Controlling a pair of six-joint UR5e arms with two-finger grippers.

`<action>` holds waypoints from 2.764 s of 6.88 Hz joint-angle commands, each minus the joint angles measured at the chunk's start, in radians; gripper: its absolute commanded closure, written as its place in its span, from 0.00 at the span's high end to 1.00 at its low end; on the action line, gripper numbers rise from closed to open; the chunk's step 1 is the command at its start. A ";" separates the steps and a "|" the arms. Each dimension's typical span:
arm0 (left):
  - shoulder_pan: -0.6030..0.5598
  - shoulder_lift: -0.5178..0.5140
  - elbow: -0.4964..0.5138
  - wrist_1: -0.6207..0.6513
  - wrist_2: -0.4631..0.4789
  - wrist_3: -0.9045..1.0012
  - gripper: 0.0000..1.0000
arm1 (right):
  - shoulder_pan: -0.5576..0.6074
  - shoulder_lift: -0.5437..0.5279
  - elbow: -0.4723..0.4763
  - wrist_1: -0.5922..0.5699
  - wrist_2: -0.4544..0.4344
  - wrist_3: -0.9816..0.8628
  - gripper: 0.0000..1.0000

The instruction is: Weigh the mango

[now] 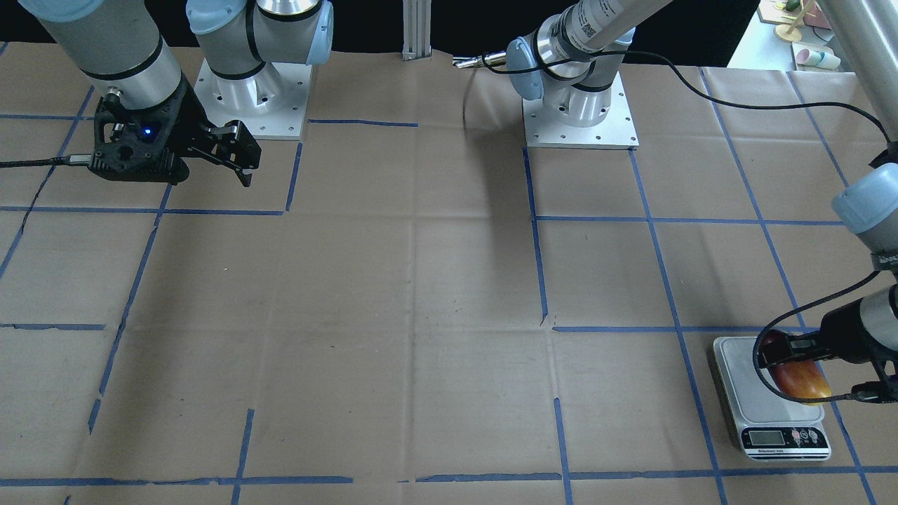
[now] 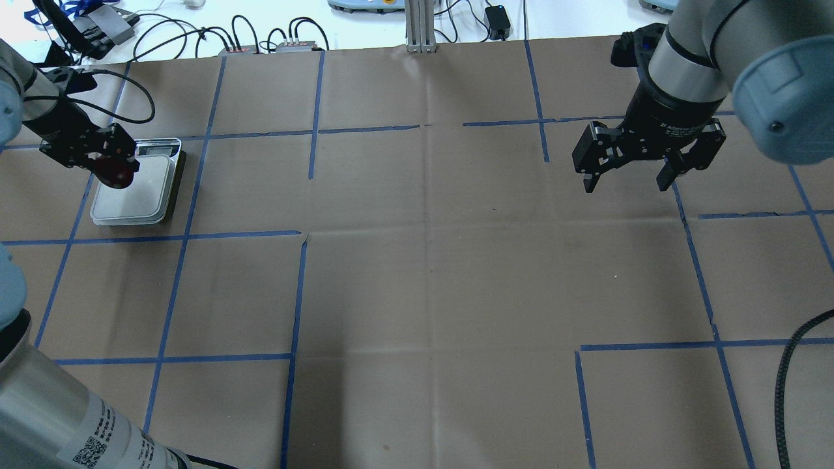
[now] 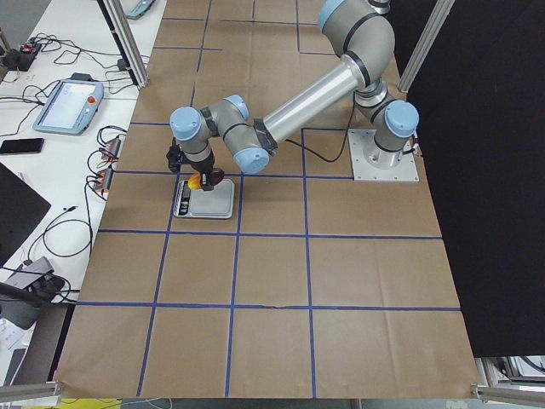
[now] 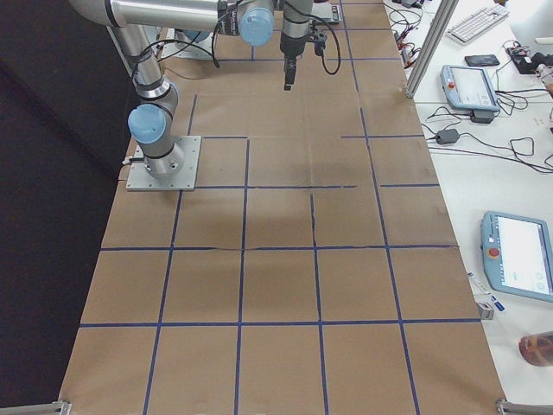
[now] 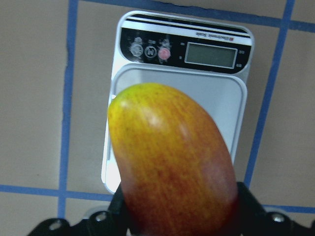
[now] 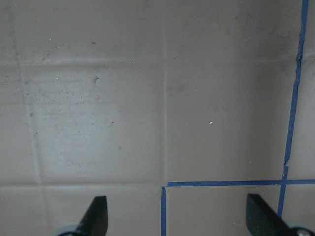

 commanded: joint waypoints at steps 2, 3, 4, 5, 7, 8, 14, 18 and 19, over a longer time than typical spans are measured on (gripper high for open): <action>0.005 -0.069 0.006 0.089 0.001 0.003 0.55 | 0.000 0.000 0.000 0.000 0.000 0.000 1.00; 0.007 -0.077 0.011 0.104 0.001 0.003 0.61 | 0.000 0.000 0.000 0.000 0.000 0.000 1.00; 0.005 -0.063 0.011 0.126 0.000 0.002 0.99 | 0.000 0.000 0.000 0.000 0.000 0.000 1.00; 0.004 -0.052 0.009 0.130 0.000 0.000 1.00 | 0.000 0.000 0.000 0.000 0.000 0.000 1.00; -0.002 0.053 -0.005 0.099 0.004 -0.013 1.00 | 0.000 0.000 0.000 0.000 0.000 0.000 1.00; -0.013 0.122 -0.015 0.036 0.004 -0.071 1.00 | 0.000 0.000 0.000 0.000 0.000 0.000 1.00; -0.365 0.487 -0.130 -0.222 0.027 -0.432 1.00 | 0.000 0.000 0.000 0.000 0.000 0.000 1.00; -0.505 0.512 -0.152 -0.285 0.033 -0.457 1.00 | 0.000 0.000 0.000 0.000 0.000 0.000 1.00; -0.507 0.514 -0.152 -0.285 0.033 -0.457 1.00 | 0.000 0.000 0.000 0.000 0.000 0.000 1.00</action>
